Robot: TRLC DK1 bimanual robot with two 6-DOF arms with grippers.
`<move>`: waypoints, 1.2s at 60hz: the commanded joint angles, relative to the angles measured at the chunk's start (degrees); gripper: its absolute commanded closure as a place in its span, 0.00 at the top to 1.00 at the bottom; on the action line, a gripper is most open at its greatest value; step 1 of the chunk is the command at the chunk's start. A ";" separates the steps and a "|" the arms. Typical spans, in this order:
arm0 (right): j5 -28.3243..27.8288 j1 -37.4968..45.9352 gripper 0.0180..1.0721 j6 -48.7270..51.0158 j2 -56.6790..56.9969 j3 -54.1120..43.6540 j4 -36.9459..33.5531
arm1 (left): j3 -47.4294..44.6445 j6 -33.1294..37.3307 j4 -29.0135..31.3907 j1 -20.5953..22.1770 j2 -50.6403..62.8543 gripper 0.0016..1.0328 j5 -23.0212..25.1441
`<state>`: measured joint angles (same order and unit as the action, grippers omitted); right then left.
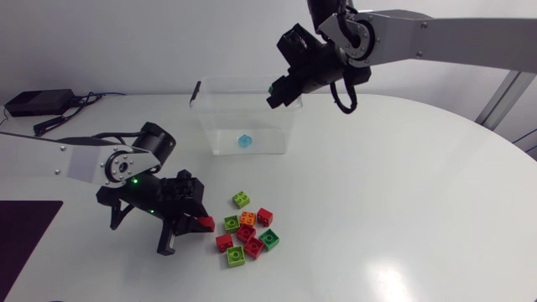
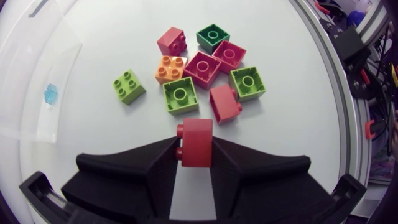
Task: Place the duplo bricks in the container
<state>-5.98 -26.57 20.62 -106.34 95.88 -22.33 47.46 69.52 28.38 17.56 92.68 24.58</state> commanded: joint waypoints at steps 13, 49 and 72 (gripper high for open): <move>-0.17 0.99 0.33 -0.14 -7.30 7.48 0.53 | 2.90 1.06 2.82 -1.57 -6.82 0.20 2.58; 0.70 1.96 0.39 -0.58 -18.11 19.00 -0.44 | 13.45 -4.83 1.24 -6.22 -8.31 0.20 6.80; 1.58 3.98 0.96 -1.11 -17.05 19.61 -0.70 | 17.05 -9.31 -2.81 -6.05 -7.34 0.20 6.89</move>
<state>-4.49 -23.46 20.43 -124.33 114.52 -22.55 61.91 62.85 27.42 11.66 84.09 30.35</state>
